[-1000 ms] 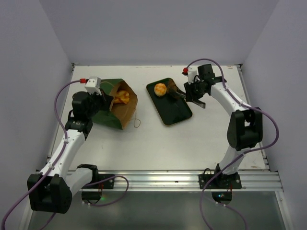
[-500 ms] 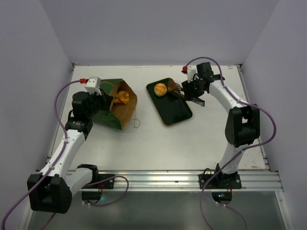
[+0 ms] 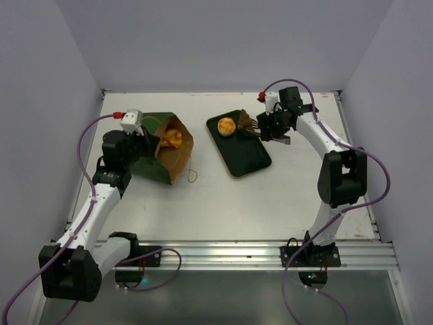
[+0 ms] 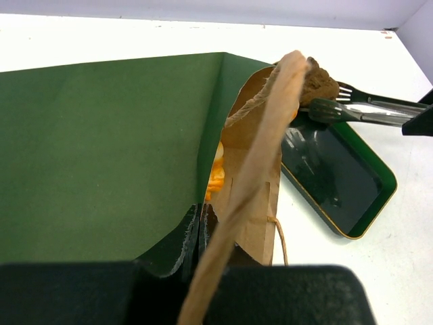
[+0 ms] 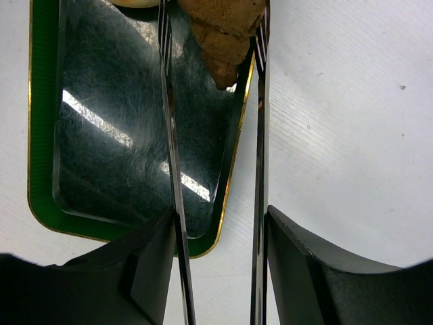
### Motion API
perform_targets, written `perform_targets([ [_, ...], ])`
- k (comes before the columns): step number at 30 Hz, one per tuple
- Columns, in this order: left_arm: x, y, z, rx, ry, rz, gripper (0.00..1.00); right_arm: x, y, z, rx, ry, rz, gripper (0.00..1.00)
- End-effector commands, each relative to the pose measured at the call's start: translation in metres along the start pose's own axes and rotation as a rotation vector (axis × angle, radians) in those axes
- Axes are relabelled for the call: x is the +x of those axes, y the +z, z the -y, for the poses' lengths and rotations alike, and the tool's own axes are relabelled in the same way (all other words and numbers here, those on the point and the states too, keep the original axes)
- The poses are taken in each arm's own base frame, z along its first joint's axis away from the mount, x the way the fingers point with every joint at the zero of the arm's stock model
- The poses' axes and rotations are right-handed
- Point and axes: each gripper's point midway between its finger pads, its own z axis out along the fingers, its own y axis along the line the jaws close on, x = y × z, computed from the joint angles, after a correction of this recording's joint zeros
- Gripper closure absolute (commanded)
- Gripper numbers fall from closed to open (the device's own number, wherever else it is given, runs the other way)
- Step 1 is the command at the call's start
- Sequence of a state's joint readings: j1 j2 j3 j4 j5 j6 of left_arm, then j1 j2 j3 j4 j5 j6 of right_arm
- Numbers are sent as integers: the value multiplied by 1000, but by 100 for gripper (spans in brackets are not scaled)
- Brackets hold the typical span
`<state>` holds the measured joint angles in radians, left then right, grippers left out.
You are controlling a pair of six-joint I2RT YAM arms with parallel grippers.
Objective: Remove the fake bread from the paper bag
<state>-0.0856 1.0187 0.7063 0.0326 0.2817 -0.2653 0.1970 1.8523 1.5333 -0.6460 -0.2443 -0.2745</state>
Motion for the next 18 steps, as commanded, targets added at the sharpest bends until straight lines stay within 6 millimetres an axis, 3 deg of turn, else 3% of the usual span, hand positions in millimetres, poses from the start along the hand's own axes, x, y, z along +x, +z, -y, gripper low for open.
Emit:
perform_targets([
  [1, -20, -2, 4, 21, 49, 75, 100, -34, -23, 11, 52, -39, 109, 43],
  [18, -23, -3, 7, 36, 54, 86, 100, -54, -57, 17, 115, -64, 212, 44],
])
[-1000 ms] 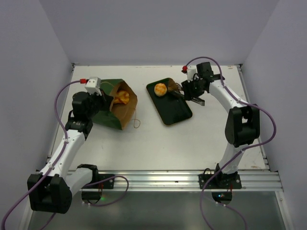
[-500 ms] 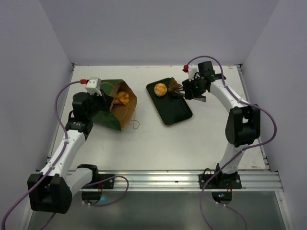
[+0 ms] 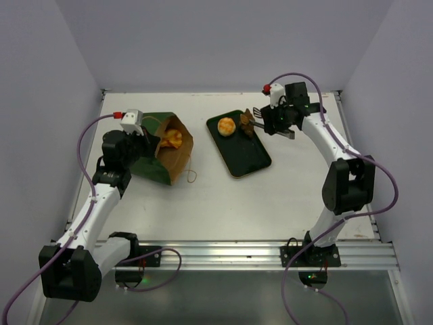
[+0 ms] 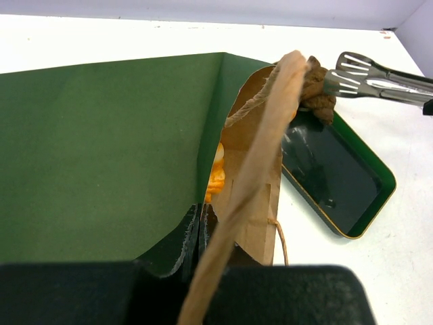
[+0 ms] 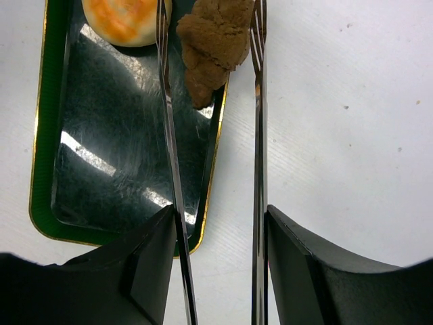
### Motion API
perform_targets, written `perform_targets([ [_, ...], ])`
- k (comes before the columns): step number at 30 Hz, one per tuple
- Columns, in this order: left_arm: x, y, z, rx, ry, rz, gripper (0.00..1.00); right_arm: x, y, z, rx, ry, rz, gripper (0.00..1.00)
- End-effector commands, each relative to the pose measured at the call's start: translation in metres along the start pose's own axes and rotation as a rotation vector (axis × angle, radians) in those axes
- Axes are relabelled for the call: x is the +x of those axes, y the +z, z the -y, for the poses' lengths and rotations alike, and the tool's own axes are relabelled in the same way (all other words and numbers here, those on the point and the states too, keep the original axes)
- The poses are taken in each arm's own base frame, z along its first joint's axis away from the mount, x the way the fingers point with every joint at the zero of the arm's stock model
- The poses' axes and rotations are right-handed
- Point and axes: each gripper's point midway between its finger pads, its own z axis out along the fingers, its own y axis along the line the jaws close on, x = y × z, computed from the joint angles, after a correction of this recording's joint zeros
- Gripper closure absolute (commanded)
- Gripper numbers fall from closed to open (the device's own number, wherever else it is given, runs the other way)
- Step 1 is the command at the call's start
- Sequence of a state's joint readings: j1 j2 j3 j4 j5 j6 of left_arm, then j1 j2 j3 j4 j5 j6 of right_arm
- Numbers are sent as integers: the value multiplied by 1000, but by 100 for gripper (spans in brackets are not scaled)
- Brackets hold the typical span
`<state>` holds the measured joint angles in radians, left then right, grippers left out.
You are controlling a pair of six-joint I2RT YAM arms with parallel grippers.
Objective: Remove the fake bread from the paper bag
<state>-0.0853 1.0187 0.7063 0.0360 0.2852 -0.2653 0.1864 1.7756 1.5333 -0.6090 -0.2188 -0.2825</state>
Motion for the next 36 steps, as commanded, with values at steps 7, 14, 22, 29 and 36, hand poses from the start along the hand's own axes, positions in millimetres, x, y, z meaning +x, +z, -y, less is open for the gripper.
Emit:
perform_targets([
  [7, -22, -4, 12, 64, 60, 84, 100, -38, -41, 0, 23, -53, 159, 45],
  [14, -21, -2, 19, 106, 62, 78, 100, -47, -69, -38, -147, -130, 231, 50],
  [22, -21, 0, 26, 151, 57, 64, 100, -43, -113, -149, -448, -409, 276, 53],
  [29, -22, 1, 28, 159, 46, 54, 100, -45, -121, -218, -437, -687, 273, 53],
  [36, -24, 1, 31, 167, 28, 53, 100, -51, -106, -232, -312, -818, 240, 53],
])
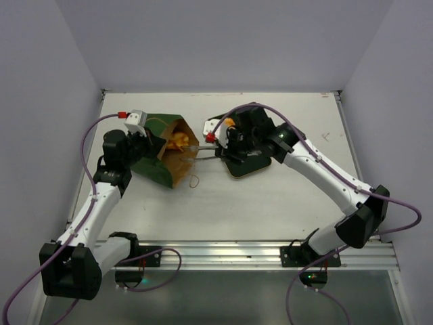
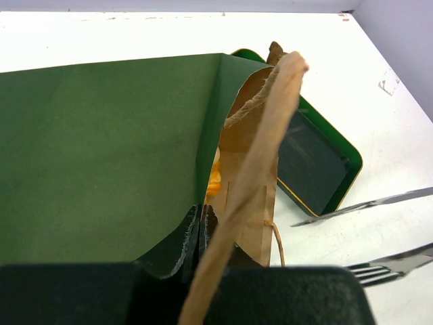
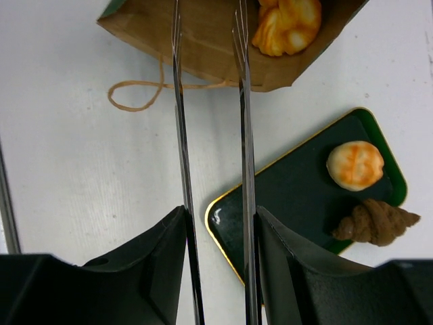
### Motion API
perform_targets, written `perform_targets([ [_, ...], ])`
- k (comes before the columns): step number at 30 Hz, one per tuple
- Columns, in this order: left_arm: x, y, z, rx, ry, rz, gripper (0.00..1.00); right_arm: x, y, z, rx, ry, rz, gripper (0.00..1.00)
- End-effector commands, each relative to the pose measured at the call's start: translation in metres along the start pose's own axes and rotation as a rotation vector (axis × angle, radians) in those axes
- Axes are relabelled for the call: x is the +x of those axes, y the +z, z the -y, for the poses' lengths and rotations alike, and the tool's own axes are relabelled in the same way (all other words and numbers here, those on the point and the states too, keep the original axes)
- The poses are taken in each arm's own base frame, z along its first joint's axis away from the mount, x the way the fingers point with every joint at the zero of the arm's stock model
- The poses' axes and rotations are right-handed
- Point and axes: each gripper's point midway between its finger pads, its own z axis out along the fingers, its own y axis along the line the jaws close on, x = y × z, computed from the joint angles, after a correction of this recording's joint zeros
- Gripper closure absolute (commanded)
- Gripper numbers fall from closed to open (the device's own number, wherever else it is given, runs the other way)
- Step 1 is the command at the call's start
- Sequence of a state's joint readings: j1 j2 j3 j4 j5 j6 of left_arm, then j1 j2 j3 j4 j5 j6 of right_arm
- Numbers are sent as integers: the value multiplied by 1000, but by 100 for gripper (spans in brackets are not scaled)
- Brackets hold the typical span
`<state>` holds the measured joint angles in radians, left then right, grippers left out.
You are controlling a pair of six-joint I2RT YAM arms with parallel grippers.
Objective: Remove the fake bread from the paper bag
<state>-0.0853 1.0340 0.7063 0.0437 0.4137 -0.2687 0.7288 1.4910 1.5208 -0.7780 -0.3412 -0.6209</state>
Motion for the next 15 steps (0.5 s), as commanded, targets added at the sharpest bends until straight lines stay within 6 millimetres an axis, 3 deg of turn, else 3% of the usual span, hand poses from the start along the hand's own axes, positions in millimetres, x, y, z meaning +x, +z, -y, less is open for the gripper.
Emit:
perform_targets([
  [1, -32, 1, 11, 43, 30, 86, 100, -17, 3, 23, 142, -104, -44, 53],
  [7, -32, 4, 11, 40, -29, 85, 100, -31, 26, 54, 298, -73, -84, 53],
  [15, -31, 6, 12, 48, -61, 87, 100, -31, 53, 75, 392, -75, -158, 53],
])
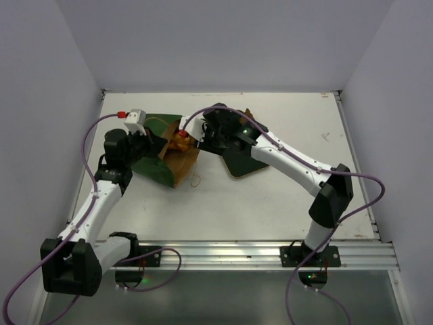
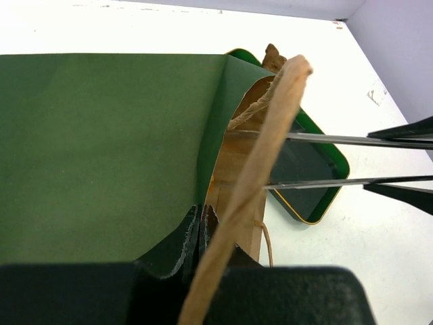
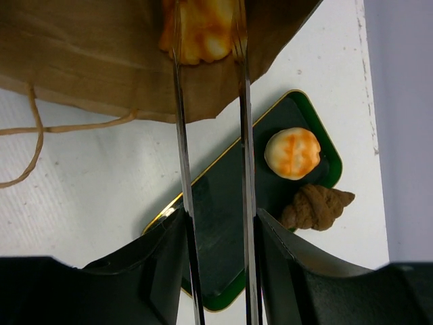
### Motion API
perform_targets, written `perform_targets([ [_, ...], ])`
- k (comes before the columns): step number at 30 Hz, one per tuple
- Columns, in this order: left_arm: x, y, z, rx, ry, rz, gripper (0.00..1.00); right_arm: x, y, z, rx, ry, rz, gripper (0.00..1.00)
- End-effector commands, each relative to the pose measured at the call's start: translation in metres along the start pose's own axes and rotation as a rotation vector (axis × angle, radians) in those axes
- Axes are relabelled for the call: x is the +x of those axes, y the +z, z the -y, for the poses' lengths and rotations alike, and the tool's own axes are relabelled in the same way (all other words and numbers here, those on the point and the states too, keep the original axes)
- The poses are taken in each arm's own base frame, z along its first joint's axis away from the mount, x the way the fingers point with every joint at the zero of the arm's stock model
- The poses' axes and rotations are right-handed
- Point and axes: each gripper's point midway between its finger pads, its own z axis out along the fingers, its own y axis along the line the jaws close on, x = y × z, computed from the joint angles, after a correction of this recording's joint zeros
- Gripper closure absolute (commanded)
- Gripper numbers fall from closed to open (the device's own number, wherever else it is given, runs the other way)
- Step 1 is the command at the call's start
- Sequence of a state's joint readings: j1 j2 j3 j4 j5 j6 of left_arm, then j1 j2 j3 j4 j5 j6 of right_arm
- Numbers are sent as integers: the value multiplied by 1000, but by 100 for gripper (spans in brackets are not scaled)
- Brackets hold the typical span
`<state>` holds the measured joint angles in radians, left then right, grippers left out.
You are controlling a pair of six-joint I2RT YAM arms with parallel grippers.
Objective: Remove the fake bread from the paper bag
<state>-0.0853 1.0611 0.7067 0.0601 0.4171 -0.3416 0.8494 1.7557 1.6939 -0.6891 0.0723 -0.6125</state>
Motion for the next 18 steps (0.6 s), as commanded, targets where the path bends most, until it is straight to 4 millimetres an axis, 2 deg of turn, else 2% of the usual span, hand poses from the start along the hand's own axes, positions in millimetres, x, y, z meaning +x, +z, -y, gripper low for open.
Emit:
perform_targets([
  [1, -33, 1, 14, 51, 15, 95, 100, -23, -7, 30, 138, 15, 33, 53],
  [11, -30, 4, 16, 75, 17, 85, 100, -29, 14, 25, 146, 7, 8, 51],
  [18, -30, 4, 18, 88, 25, 82, 100, -33, 21, 25, 169, -11, 1, 50],
])
